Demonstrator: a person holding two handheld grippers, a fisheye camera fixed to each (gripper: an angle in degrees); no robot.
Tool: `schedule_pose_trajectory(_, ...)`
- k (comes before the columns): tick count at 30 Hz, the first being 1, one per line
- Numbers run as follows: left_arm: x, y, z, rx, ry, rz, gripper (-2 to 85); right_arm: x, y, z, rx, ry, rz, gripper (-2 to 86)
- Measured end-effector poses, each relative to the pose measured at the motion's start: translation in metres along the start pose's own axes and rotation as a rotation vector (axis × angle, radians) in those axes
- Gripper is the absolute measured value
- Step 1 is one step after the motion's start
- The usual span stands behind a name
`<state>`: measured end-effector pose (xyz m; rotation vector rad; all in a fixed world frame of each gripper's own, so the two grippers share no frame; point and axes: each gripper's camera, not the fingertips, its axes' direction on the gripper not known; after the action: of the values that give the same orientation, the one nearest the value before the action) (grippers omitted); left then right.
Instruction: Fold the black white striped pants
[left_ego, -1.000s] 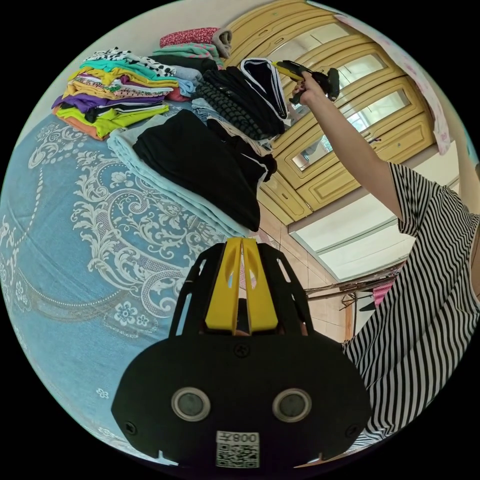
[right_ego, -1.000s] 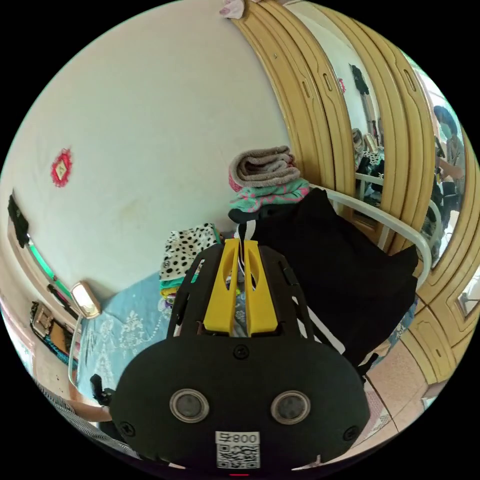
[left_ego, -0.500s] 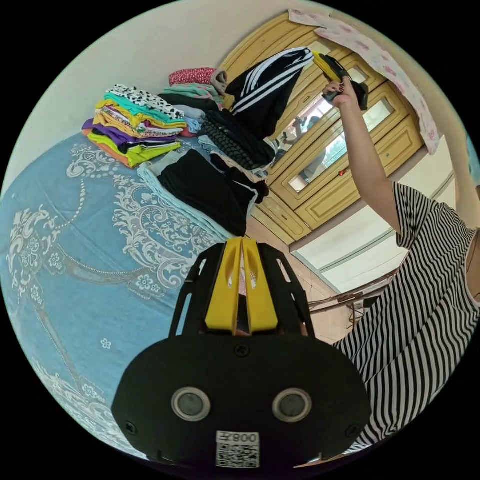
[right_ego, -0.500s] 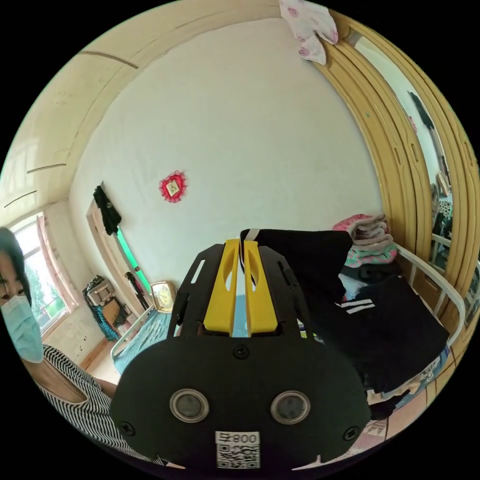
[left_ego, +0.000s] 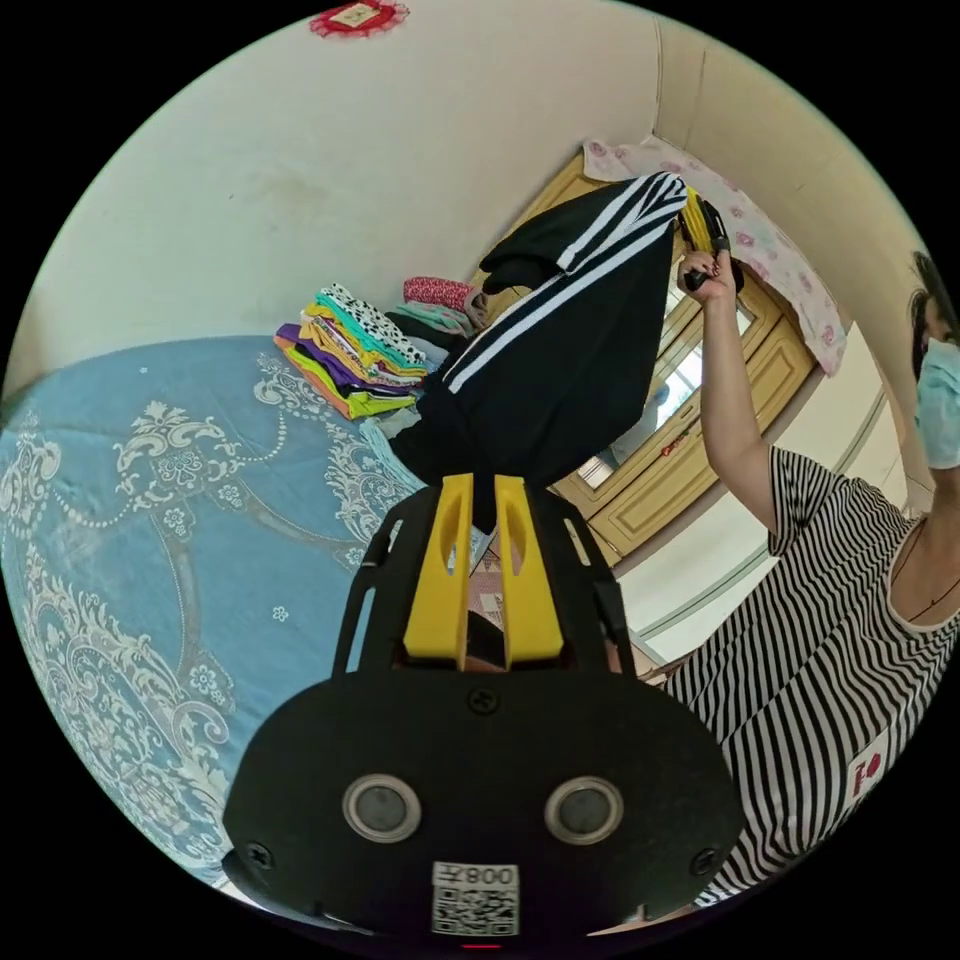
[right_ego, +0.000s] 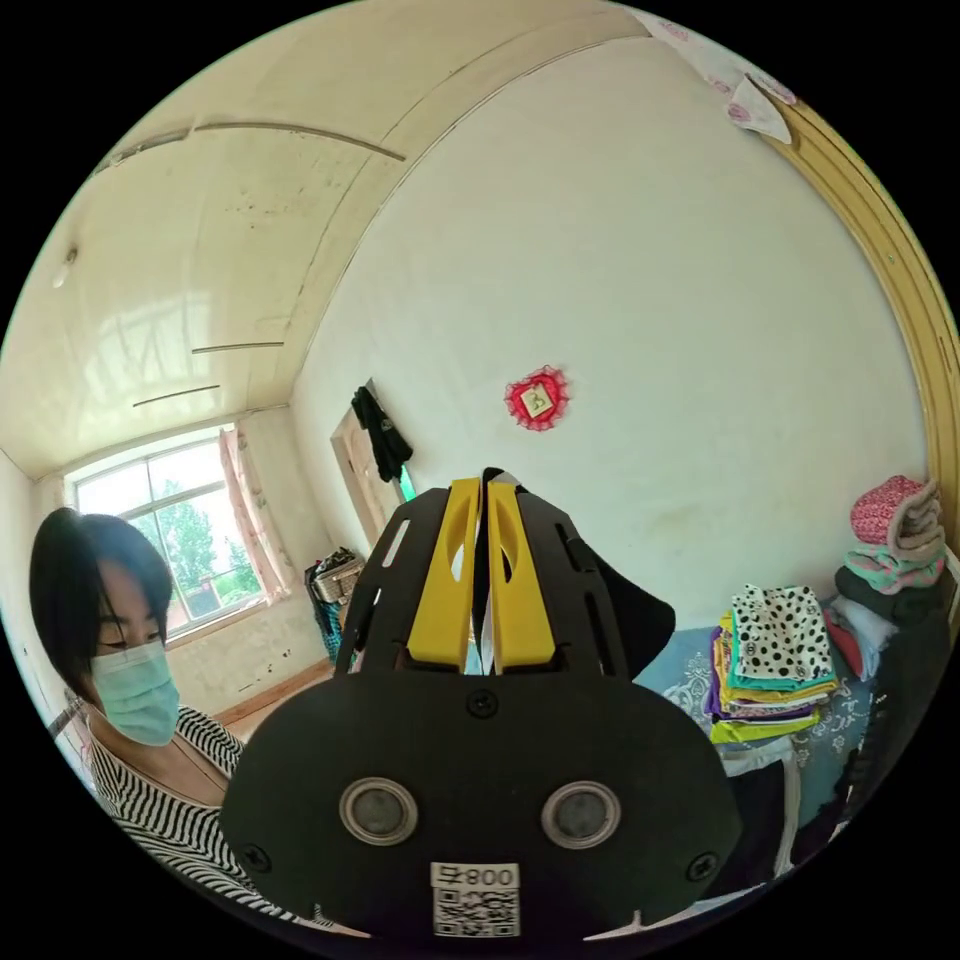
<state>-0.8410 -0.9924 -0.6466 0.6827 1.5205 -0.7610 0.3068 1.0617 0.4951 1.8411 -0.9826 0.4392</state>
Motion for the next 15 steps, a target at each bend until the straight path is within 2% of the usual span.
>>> schedule_pose_trajectory(6, 0.005, 0.06, -0.116, 0.191, -0.185, 0.025, 15.0, -0.063, 0.036, 0.049, -0.063, -0.176, -0.024, 0.2)
schedule_pose_trajectory(9, 0.004, 0.089, -0.155, 0.206, -0.304, 0.023, 16.2, -0.087, 0.058, 0.082, -0.116, -0.223, -0.039, 0.2)
schedule_pose_trajectory(15, -0.019, 0.146, -0.208, 0.246, -0.358, -0.074, 15.9, -0.103, 0.1, 0.141, -0.223, -0.267, -0.023, 0.3)
